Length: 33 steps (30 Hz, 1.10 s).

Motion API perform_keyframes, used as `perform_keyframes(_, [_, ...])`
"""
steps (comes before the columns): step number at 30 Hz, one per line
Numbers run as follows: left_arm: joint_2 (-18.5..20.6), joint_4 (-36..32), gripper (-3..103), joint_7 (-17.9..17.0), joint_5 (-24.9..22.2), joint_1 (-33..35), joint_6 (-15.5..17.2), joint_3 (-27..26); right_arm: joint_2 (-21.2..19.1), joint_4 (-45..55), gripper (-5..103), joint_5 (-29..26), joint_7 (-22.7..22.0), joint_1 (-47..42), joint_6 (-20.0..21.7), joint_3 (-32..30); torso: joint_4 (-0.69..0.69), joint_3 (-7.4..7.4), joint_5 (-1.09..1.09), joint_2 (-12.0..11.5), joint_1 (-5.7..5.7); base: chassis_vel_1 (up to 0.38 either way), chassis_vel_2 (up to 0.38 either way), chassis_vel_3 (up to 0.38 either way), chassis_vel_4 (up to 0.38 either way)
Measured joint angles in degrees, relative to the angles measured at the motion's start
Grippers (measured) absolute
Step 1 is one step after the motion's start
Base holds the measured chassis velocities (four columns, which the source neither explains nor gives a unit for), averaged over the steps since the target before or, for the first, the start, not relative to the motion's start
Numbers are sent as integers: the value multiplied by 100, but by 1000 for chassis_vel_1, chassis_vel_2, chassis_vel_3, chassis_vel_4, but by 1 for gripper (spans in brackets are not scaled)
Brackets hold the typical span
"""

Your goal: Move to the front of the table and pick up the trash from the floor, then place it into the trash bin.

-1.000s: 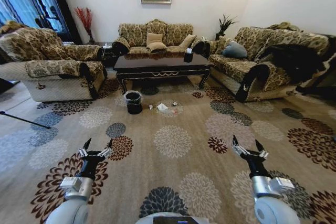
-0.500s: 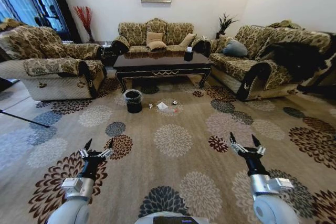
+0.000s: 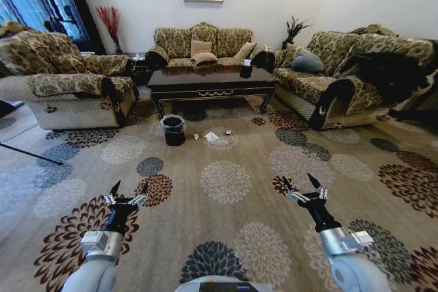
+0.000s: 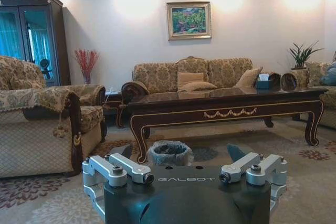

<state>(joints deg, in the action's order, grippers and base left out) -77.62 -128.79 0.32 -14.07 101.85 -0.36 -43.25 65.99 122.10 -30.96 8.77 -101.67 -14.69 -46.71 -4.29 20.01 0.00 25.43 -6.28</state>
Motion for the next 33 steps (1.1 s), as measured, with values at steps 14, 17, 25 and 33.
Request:
perform_keyframes(14, [-25, -265, 100, 12, 11, 77, 29, -43, 199, -175, 100, 560, 184, 79, -392, -128, 0, -216, 0, -337, 122, 0, 0, 0, 0])
perform_keyframes(17, [-45, -279, 100, 12, 20, 93, 30, -36, 210, -176, 100, 642, 254, 84, -480, -143, 0, -249, 0, -391, 143, 0, 0, 0, 0])
perform_keyframes(25, [-84, -403, 100, 20, 59, 111, 42, -31, 252, -210, 100, 789, 291, 28, -554, -161, -1, -359, 0, -563, 204, 0, 0, 0, 0])
perform_keyframes(33, [-68, -655, 100, 45, 93, 84, 72, -106, 313, -227, 100, 802, 102, 209, -501, -231, 0, -492, 0, -764, 270, 0, 0, 0, 0])
